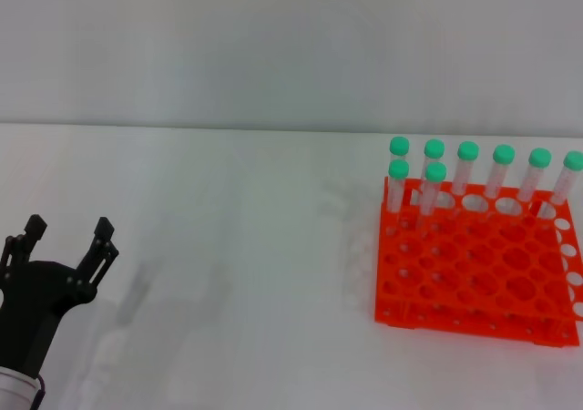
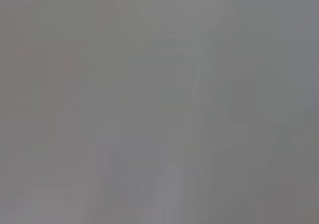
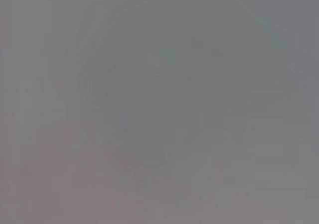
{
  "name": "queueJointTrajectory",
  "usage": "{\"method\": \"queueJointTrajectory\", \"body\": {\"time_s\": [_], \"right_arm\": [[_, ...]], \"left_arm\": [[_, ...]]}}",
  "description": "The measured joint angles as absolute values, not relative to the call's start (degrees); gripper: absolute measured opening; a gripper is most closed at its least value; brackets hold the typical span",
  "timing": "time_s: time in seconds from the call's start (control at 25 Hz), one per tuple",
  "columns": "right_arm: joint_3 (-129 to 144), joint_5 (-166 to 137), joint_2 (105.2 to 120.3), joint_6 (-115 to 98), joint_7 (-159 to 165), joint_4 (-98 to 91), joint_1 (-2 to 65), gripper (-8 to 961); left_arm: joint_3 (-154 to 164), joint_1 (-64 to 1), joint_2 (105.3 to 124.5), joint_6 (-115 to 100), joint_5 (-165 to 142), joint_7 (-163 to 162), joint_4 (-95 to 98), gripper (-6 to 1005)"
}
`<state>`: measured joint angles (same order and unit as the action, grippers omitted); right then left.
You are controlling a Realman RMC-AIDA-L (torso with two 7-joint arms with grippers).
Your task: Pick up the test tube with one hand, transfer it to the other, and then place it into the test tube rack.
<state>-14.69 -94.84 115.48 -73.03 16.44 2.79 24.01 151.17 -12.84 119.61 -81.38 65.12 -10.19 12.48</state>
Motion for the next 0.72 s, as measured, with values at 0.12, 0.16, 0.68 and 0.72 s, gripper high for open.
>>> {"method": "queueJointTrajectory", "body": {"time_s": [0.12,0.16,0.68,0.72], "right_arm": [[-14.71,-94.85,115.61,-72.66,15.02,3.23,23.85,863],[-14.71,-94.85,115.66,-72.64,14.87,3.32,23.77,862],[-14.77,-94.92,115.75,-72.53,14.63,3.52,23.37,860],[-14.77,-94.92,115.76,-72.52,14.62,3.52,23.4,860]], "left_arm": [[150.8,-13.22,119.66,-80.58,66.34,-10.25,12.51,894],[150.79,-13.38,119.66,-80.2,67.18,-10.27,12.62,894],[147.66,-16.96,119.74,-76.36,71.1,-10.38,12.58,894],[147.06,-17.09,119.74,-76.29,71.1,-10.38,12.56,894]]}}
